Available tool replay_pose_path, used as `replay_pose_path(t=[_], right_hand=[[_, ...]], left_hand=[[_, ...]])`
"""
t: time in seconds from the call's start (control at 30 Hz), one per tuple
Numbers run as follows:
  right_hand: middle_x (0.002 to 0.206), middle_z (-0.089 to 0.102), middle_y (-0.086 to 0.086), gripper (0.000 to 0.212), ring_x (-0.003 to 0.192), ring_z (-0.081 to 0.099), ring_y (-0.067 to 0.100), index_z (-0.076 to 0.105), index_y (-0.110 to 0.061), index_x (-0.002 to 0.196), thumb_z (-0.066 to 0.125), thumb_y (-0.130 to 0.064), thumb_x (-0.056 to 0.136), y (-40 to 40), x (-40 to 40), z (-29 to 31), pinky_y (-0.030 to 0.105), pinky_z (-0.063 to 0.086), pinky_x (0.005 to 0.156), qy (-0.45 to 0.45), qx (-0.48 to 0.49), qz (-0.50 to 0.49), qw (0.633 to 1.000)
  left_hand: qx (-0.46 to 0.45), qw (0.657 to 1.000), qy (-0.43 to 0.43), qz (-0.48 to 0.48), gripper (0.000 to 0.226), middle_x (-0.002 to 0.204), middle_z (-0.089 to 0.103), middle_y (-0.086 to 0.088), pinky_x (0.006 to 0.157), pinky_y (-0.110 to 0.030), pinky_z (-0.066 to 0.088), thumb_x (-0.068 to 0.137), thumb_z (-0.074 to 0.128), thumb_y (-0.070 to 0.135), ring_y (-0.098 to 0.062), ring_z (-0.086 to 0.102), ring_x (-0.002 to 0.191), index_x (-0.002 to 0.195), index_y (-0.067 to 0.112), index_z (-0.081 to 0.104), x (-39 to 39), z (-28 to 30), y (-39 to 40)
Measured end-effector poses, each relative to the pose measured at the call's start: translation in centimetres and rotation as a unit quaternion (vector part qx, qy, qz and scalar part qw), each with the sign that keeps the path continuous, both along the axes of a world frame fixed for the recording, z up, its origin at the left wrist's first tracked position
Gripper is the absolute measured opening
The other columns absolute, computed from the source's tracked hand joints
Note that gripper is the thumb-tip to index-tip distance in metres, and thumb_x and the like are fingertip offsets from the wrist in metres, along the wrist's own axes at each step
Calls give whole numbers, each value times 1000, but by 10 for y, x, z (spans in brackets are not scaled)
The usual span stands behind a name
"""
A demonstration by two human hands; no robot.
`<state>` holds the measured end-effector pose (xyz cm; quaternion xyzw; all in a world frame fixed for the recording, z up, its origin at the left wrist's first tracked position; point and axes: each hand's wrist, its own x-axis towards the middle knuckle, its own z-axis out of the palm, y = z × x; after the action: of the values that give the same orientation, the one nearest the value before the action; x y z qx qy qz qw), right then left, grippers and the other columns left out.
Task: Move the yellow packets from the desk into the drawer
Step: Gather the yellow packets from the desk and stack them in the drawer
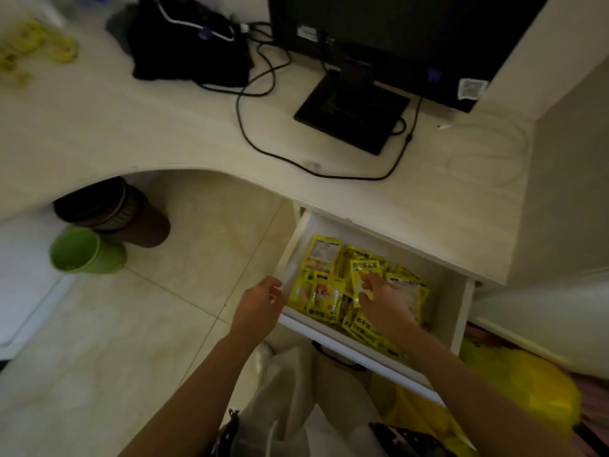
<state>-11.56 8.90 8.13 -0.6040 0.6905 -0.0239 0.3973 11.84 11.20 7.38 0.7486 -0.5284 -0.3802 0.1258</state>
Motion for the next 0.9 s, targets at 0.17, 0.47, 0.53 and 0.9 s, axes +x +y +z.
replay_pose_path(t=[0.17, 0.47, 0.53, 0.9], right_hand=[[111, 63, 10, 30, 87, 64, 22, 50, -11, 124, 42, -23, 98, -4, 62, 5, 35, 54, 70, 13, -24, 113, 993], [125, 55, 6, 33, 117, 51, 24, 48, -14, 127, 41, -21, 95, 0, 203, 8, 35, 44, 94, 35, -47, 266, 962], [124, 55, 8, 31, 117, 50, 25, 48, -12, 125, 40, -21, 96, -1, 236, 9, 35, 42, 93, 51, -58, 292, 953], [121, 57, 8, 36, 105, 55, 22, 45, -11, 131, 36, -20, 98, -31, 405, 32, 31, 46, 84, 56, -142, 375, 914]], left_hand=[[-43, 998, -34, 32, 25, 100, 69, -4, 80, -29, 50, 93, 53, 17, -20, 64, 95, 116, 15, 60, 38, 10, 31], [-44, 989, -115, 84, 26, 104, 65, 4, 76, -22, 48, 95, 46, 30, -11, 61, 94, 119, 26, 56, 151, 9, 78], [-45, 986, -129, 93, 26, 103, 65, 4, 71, -19, 44, 95, 46, 29, -10, 61, 90, 118, 26, 57, 183, 9, 86], [-39, 968, -186, 162, 28, 98, 67, 3, 72, -29, 51, 95, 45, 31, -15, 61, 90, 119, 25, 57, 353, 24, 76]])
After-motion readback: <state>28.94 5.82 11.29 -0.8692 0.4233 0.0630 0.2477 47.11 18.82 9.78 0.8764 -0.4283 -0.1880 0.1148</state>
